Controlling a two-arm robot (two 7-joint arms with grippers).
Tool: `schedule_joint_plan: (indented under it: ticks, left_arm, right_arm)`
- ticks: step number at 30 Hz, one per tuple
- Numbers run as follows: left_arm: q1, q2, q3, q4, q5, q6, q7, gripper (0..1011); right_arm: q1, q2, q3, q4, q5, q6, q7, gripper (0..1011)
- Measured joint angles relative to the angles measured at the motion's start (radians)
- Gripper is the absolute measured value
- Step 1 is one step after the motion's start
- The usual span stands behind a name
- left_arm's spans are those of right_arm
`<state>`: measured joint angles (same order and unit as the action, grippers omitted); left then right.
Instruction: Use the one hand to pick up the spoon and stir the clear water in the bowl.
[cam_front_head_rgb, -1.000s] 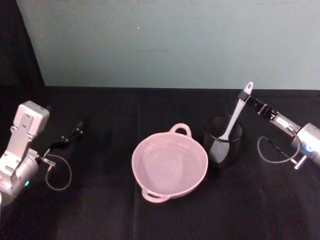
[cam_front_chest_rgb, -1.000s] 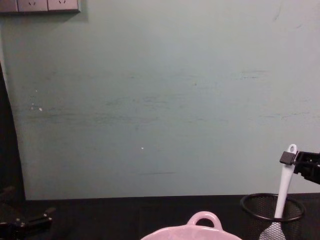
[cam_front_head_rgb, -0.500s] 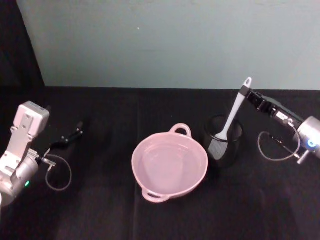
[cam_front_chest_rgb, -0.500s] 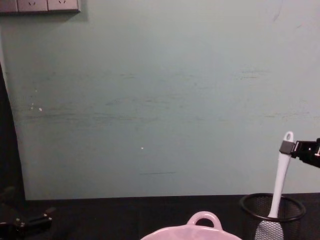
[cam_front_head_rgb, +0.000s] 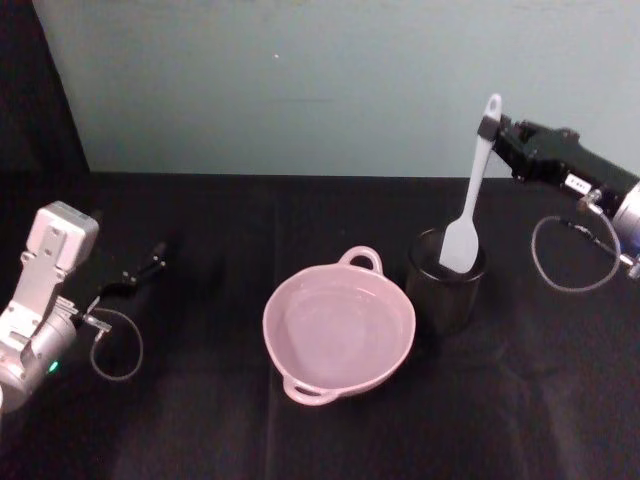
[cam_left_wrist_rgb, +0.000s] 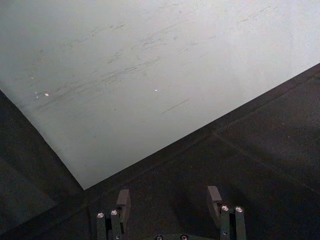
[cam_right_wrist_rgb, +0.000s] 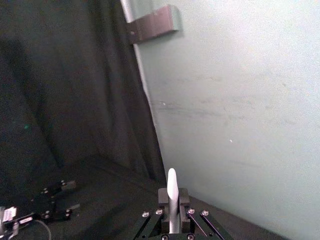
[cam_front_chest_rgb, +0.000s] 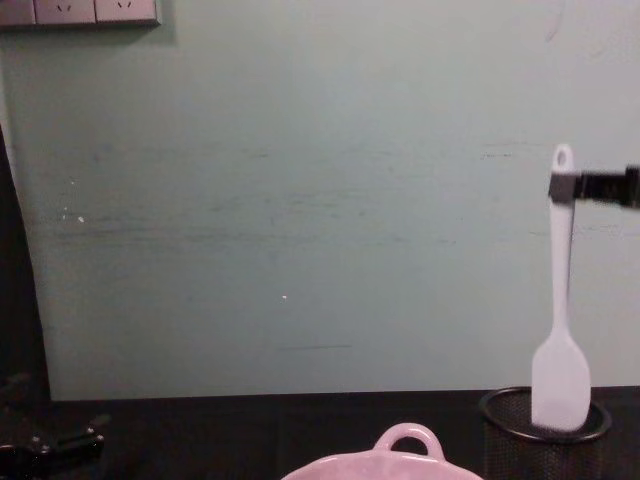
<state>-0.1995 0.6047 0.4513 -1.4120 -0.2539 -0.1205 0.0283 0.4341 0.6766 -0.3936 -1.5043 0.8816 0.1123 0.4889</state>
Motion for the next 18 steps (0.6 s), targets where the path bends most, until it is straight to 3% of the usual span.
schedule_joint_plan:
  ticks: [8,18]
  left_arm:
    - [0.0,0.0,0.0,0.0,0.0,0.0,0.0,1005]
    - [0.0,0.0,0.0,0.0,0.0,0.0,0.0,1005]
  right_arm:
    - [0.017,0.032,0.018,-0.092,-0.031,0.039,-0.007,117]
    - [0.015,0.031,0.023,-0.096,-0.032,0.036,-0.009,118]
